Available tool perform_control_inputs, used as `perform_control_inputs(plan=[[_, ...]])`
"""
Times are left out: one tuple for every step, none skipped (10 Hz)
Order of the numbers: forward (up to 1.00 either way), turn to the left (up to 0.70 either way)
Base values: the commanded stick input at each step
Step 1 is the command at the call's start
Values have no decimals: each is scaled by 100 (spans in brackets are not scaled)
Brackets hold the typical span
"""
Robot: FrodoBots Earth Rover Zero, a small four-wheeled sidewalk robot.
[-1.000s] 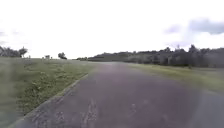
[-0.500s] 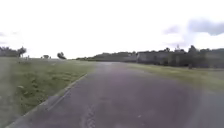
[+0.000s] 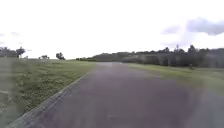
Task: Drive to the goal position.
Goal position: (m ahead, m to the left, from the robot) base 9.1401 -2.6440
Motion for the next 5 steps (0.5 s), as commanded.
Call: perform_control_inputs(plan=[[70, 21], [70, 31], [70, 35], [70, 35], [70, 23]])
